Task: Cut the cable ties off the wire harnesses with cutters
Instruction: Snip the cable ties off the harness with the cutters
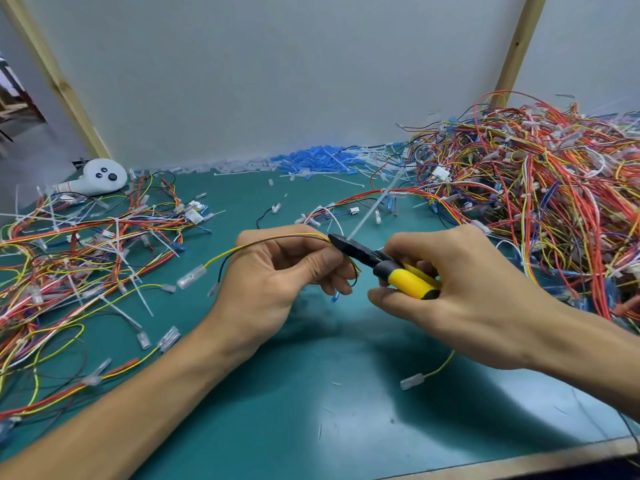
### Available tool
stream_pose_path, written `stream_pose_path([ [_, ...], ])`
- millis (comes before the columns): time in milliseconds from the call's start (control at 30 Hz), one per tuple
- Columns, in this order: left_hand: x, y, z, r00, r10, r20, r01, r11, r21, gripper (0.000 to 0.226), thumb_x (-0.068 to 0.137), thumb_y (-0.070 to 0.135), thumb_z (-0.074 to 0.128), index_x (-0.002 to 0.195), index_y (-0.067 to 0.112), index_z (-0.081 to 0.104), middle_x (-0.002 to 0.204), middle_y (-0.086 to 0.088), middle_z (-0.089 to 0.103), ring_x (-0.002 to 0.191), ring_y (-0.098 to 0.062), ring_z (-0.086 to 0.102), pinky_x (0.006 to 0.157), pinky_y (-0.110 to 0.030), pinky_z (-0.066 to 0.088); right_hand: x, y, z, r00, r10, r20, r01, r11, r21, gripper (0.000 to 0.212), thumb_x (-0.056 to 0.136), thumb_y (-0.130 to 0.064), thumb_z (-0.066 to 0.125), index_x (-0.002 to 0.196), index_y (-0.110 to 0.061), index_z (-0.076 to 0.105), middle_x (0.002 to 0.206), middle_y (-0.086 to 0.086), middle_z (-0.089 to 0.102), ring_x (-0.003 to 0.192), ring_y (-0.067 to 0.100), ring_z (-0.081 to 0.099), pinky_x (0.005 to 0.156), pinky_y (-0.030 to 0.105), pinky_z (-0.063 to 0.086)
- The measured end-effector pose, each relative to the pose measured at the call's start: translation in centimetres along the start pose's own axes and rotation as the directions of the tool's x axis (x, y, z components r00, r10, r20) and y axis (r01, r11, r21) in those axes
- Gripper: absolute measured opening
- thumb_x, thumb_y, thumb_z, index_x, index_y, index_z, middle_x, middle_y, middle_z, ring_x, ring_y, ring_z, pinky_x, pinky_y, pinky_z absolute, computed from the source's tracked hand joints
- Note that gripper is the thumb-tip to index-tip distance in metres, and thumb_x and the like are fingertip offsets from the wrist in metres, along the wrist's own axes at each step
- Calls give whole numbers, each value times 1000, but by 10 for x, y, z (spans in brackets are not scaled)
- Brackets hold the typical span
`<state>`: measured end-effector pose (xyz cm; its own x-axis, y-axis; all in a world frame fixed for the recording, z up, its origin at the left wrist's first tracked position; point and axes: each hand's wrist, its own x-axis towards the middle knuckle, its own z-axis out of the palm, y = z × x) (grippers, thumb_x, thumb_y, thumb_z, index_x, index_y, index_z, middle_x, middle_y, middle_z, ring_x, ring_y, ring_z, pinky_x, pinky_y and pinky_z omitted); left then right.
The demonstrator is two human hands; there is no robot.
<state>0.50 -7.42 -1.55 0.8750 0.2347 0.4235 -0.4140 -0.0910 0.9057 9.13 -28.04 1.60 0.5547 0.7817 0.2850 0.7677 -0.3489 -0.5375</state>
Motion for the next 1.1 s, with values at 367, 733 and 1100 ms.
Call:
stream_pose_path([
  [367, 3, 0, 1, 996, -89, 14, 89, 996, 1, 30, 89, 20, 66, 82, -9, 68, 76, -13, 75, 60, -22, 69, 60, -31, 57, 5, 2, 1, 936, 56, 347, -254, 791, 557, 35, 89, -43, 74, 85, -9, 69, 67, 13, 56, 55, 25, 54, 50, 39, 50],
  [733, 3, -4, 3, 994, -103, 38, 103, 995, 11, 28, 92, 23, 65, 79, 0, 68, 75, -18, 73, 59, -23, 68, 59, -31, 55, 10, 17, 17, 943, 39, 330, -226, 802, 552, 34, 92, -44, 72, 77, -14, 71, 62, 11, 63, 48, 22, 56, 46, 28, 48],
  [1100, 2, -6, 4, 994, -90, 59, 90, 996, 17, 29, 92, 21, 62, 79, -4, 66, 73, -14, 73, 58, -20, 68, 58, -29, 55, 6, 0, 12, 932, 110, 345, -284, 813, 509, 29, 89, -44, 71, 78, -18, 66, 66, 7, 61, 50, 21, 53, 46, 36, 47],
])
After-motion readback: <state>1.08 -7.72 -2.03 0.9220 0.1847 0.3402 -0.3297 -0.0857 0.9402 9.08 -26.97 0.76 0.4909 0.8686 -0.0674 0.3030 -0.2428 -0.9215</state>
